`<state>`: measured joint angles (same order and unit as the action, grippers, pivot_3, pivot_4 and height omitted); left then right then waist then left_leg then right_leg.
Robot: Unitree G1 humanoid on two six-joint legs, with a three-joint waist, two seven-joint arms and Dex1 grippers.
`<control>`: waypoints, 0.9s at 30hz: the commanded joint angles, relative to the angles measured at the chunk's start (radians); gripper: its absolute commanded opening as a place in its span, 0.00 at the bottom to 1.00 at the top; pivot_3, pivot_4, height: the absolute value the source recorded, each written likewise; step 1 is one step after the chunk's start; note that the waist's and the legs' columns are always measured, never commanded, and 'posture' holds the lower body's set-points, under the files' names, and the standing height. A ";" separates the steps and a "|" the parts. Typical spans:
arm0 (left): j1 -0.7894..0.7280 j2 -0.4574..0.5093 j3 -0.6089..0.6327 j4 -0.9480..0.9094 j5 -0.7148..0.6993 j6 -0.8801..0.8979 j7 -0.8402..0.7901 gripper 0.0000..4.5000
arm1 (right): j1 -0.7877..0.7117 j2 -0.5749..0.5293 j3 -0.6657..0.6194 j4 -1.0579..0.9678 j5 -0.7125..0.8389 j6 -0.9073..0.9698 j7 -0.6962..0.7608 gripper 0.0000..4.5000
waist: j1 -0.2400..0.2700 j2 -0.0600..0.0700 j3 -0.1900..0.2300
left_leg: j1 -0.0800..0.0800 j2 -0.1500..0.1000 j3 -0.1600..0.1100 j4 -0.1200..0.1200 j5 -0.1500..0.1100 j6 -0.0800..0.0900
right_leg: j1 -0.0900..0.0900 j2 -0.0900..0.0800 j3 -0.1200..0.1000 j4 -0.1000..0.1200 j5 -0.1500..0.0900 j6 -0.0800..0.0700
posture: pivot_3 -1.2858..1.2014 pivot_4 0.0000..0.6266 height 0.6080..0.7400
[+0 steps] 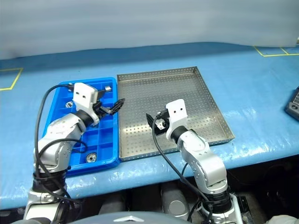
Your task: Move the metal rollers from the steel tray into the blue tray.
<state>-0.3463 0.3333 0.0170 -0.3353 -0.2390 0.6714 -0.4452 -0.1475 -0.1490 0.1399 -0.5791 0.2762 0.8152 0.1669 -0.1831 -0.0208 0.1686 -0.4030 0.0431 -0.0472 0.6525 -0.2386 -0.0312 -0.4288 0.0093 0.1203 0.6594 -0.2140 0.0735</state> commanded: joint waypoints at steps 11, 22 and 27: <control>-0.305 -0.119 -0.239 0.427 0.077 -0.120 -0.086 0.99 | 0.150 -0.029 -0.095 -0.172 -0.025 0.004 -0.078 1.00 | -0.123 0.000 0.000 | 0.000 0.000 0.000 -0.001 0.000 0.000 | 0.000 0.000 0.001 0.000 0.000 0.000 | 0.36 0.24 1.00; -0.320 -0.134 -0.275 0.613 0.153 -0.183 -0.119 0.99 | 0.233 0.003 -0.105 -0.245 -0.038 0.002 -0.138 1.00 | -0.252 0.000 0.000 | 0.002 0.000 0.003 -0.004 0.000 0.000 | 0.000 0.000 0.004 0.000 -0.001 0.001 | 0.32 0.24 1.00; -0.275 -0.099 -0.309 0.575 0.190 -0.147 -0.141 0.99 | 0.238 0.010 -0.097 -0.242 -0.038 -0.002 -0.146 1.00 | -0.282 0.000 0.000 | 0.003 0.000 0.004 -0.005 0.000 0.000 | 0.000 0.000 0.005 0.000 -0.001 0.001 | 0.33 0.24 1.00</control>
<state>-0.6273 0.2232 -0.2824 0.2890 -0.0671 0.5163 -0.5736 0.0956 -0.1459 0.0490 -0.7795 0.2392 0.8194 0.0242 -0.4652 -0.0206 0.1687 -0.3996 0.0429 -0.0436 0.6475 -0.2386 -0.0309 -0.4286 0.0095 0.1254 0.6593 -0.2147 0.0744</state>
